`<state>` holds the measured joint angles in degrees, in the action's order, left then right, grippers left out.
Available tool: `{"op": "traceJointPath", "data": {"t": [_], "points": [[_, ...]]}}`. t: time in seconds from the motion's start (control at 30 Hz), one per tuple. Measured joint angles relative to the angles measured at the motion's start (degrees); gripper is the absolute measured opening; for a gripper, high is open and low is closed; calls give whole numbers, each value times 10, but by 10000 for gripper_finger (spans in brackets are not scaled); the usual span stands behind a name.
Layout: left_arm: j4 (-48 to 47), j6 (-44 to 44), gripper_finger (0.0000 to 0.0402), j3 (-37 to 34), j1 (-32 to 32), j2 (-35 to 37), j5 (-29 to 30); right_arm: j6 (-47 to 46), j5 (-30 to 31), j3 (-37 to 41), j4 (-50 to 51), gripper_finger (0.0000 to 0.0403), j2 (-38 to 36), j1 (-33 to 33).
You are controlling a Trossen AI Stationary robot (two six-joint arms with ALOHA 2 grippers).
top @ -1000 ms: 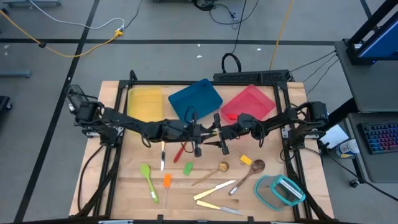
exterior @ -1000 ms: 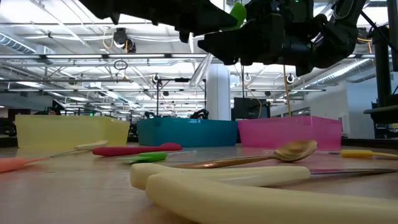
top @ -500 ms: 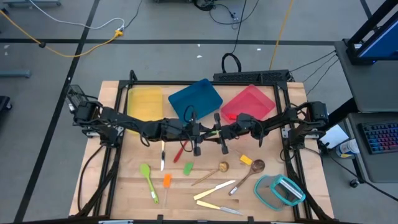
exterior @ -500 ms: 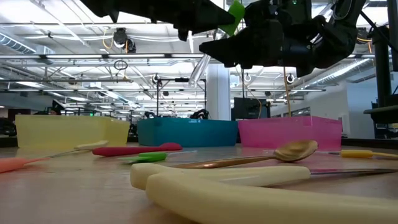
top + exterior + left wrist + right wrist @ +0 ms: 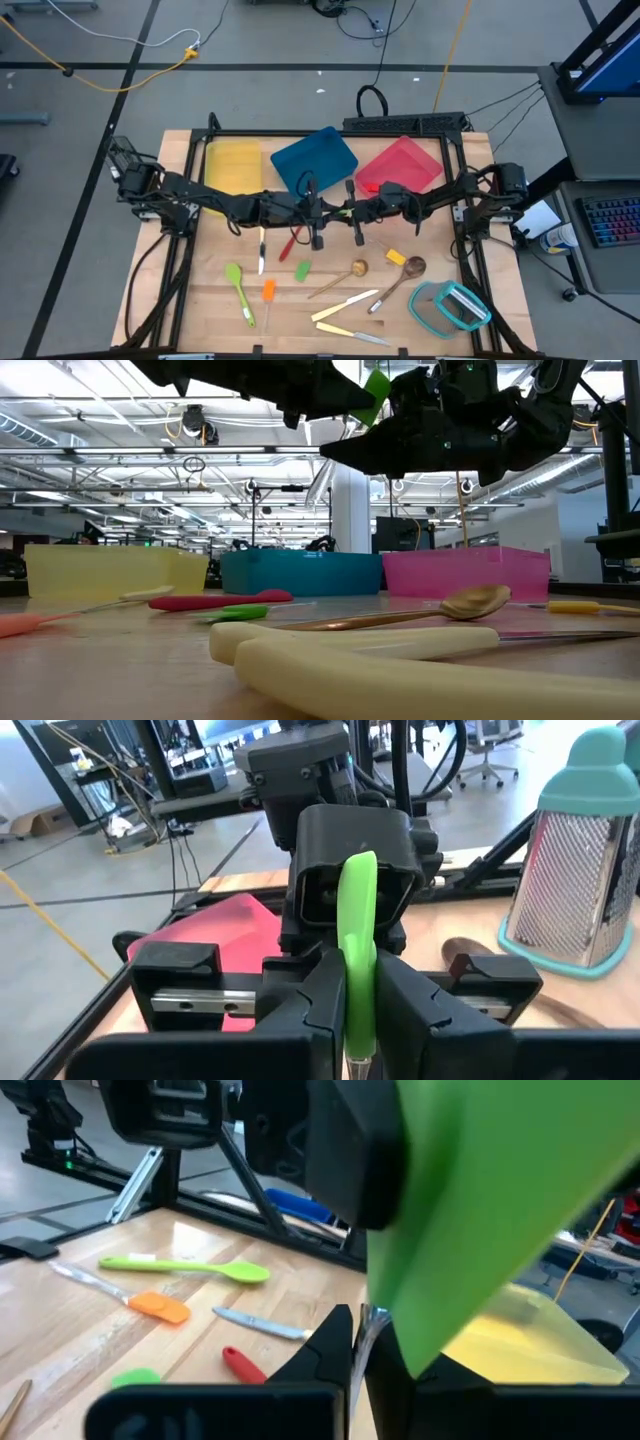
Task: Pick & Place Kitchen Items
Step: Put the green spatula into the red bin
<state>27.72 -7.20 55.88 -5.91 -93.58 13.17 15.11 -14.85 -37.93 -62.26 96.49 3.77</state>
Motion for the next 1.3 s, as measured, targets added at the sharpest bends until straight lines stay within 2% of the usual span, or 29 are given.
{"op": "traceJointPath", "data": {"t": [0.37,0.63,1.03,1.13,1.3], "points": [[-60,34,26,-1,-1,2,21,3,2,1,-3,4,1,0],[-91,50,64,-14,-1,0,36,8,-1,3,-13,4,1,1],[-94,57,18,-14,0,1,38,14,-3,2,-16,4,0,5],[-92,58,35,-14,0,0,38,17,-3,1,-15,4,0,8],[-90,59,90,-14,0,-1,45,19,-1,0,-1,4,0,19]]}}
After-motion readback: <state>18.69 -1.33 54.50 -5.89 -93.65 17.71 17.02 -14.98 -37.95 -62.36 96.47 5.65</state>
